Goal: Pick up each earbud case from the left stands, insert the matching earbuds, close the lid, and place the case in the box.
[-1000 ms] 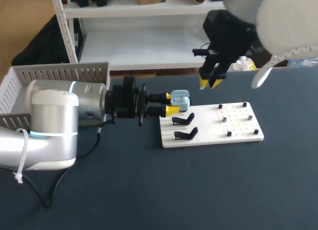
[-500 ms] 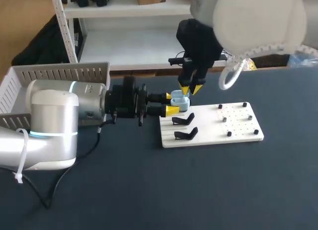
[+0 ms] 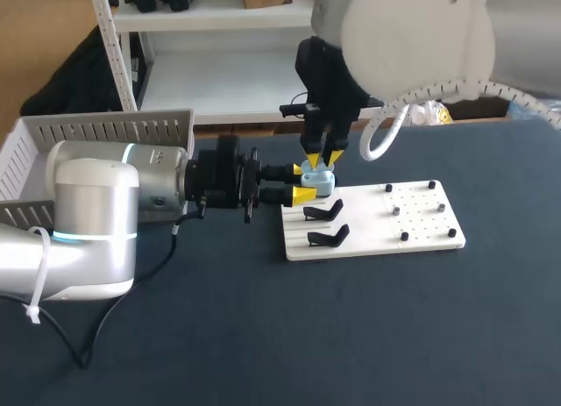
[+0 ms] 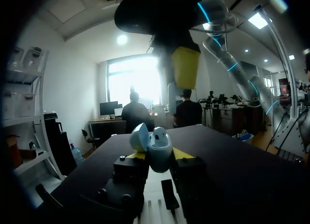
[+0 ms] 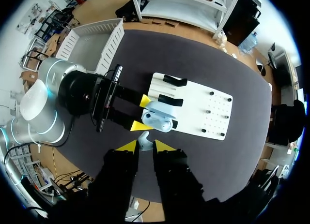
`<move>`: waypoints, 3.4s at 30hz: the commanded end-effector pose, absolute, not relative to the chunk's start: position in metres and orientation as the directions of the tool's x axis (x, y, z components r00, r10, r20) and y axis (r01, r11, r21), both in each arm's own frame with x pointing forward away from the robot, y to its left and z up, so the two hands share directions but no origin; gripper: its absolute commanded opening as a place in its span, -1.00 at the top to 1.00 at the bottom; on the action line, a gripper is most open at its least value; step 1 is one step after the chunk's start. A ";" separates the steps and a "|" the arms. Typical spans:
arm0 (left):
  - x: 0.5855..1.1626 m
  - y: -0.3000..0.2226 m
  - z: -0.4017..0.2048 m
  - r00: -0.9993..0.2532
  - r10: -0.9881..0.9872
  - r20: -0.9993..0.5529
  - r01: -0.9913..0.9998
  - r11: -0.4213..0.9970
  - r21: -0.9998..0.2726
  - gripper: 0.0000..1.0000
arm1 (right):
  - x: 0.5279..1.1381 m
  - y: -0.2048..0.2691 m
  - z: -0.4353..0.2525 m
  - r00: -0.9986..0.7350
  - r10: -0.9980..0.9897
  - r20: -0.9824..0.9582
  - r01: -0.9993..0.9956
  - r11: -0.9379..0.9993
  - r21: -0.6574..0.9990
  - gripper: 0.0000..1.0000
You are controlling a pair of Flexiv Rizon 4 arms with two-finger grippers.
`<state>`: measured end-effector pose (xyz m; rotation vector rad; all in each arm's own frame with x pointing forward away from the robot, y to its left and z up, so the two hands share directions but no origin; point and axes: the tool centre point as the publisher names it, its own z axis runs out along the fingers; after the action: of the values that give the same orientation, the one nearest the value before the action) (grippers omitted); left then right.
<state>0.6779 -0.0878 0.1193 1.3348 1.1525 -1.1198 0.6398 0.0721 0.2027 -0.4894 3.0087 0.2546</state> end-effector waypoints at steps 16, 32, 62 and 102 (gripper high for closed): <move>0.678 -0.088 0.118 0.117 0.060 -0.991 0.993 -0.038 0.115 1.00 | 0.641 0.080 0.191 -0.947 -0.300 -0.117 -0.314 0.940 0.136 1.00; 0.678 -0.088 0.118 0.117 0.060 -0.991 0.993 -0.038 0.115 1.00 | 0.647 0.080 0.180 -0.952 -0.289 -0.100 -0.301 0.944 0.135 1.00; 0.678 -0.092 0.115 0.037 0.072 -0.997 0.998 -0.055 0.033 1.00 | 0.642 0.074 0.183 -0.955 -0.278 -0.106 -0.292 0.944 0.152 1.00; 0.678 -0.092 0.115 0.037 0.072 -0.997 0.998 -0.055 0.033 1.00 | 0.652 0.075 0.173 -0.958 -0.265 -0.110 -0.281 0.944 0.170 1.00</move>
<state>0.6766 -0.0913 0.1158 1.3180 1.2126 -1.1861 0.6528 0.0755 0.1743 -0.4253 3.0178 0.2791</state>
